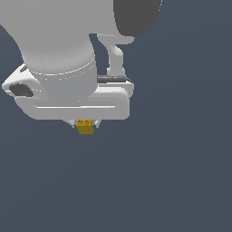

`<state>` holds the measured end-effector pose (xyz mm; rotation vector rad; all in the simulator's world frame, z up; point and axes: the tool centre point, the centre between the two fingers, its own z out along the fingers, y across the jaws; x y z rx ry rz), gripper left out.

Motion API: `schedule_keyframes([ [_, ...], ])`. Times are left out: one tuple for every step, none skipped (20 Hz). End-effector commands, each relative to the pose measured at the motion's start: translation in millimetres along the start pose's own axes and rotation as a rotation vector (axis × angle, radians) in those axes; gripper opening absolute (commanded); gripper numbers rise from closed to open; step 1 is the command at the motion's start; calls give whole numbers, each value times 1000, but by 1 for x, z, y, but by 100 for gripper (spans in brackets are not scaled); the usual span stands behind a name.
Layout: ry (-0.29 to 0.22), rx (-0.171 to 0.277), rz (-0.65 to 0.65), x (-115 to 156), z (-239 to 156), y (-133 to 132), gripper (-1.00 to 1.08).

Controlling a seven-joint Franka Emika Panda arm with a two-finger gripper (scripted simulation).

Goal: Pick up the object and move it to a goal position.

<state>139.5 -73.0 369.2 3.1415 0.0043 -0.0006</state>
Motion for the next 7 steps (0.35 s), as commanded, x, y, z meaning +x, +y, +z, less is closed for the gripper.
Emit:
schedule_keyframes([
  [0,0,0,1,-2,0,-100],
  [0,0,0,1,-2,1,-100],
  [0,0,0,1,-2,1,-100],
  [0,0,0,1,-2,1,-100],
  [0,0,0,1,-3,1,-100],
  [0,0,0,1,-3,1,-100],
  [0,0,0,1,-3,1,-100],
])
